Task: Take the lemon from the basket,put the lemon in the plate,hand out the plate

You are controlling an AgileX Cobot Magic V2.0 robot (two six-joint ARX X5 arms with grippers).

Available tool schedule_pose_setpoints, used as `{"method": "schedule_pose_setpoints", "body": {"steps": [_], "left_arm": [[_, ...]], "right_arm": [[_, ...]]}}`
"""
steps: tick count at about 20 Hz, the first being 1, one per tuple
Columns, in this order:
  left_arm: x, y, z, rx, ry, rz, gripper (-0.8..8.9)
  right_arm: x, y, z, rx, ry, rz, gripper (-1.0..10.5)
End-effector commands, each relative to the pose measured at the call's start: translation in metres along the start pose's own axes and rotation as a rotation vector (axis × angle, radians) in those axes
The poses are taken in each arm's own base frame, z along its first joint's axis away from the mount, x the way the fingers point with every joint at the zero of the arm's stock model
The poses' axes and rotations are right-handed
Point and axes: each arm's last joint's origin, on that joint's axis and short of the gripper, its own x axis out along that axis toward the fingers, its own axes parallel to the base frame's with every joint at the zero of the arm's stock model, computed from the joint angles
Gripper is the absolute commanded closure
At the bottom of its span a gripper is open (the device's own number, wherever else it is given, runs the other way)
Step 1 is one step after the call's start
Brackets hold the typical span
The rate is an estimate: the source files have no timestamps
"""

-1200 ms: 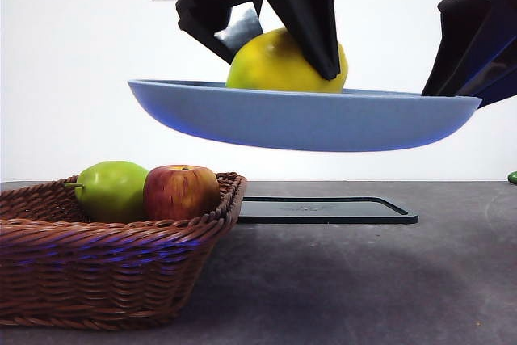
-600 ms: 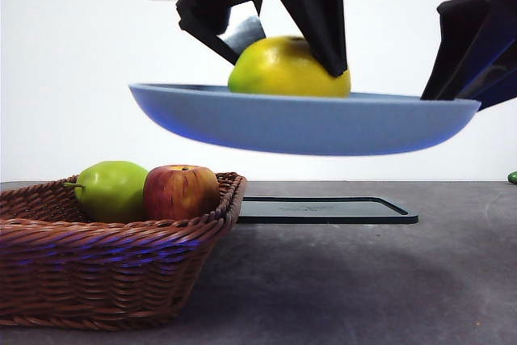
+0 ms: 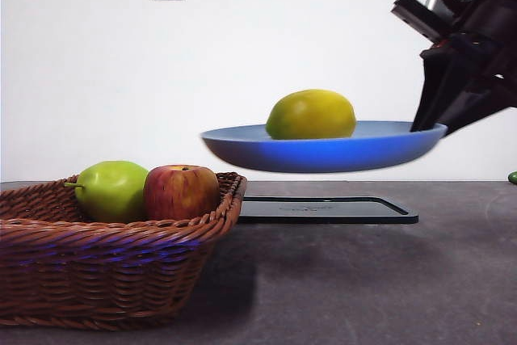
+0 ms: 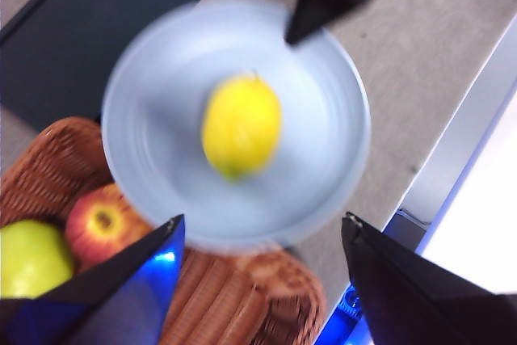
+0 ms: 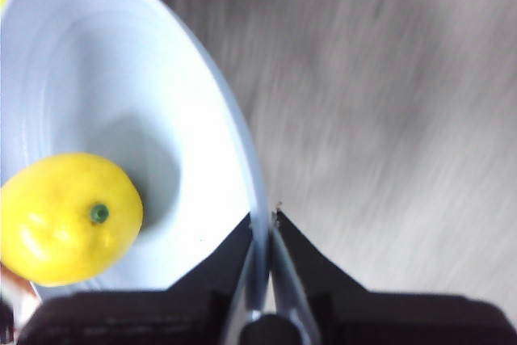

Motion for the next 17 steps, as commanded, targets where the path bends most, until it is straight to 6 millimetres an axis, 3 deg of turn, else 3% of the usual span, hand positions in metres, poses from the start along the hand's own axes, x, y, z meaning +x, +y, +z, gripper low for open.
{"method": "schedule_pose_setpoints", "body": {"steps": [1,6,10,13,17], "left_arm": [[-0.01,-0.001,-0.001,0.017,0.0,0.001,4.75],[-0.016,0.0,-0.009,0.022,0.053,0.0,4.76],[-0.015,0.0,-0.007,0.017,0.032,-0.001,4.76],[-0.015,0.0,-0.007,0.015,0.031,-0.001,4.76],[-0.015,0.0,-0.006,0.012,0.027,0.0,4.76]], "right_arm": [[0.003,-0.002,0.034,-0.026,-0.013,0.002,9.4],[0.015,-0.022,0.108,0.022,-0.076,-0.015,9.4],[0.042,-0.041,0.15,0.07,-0.124,-0.013,9.4],[0.069,-0.058,0.167,0.109,-0.158,-0.002,9.4],[0.097,-0.076,0.17,0.133,-0.158,-0.002,9.4]]}}
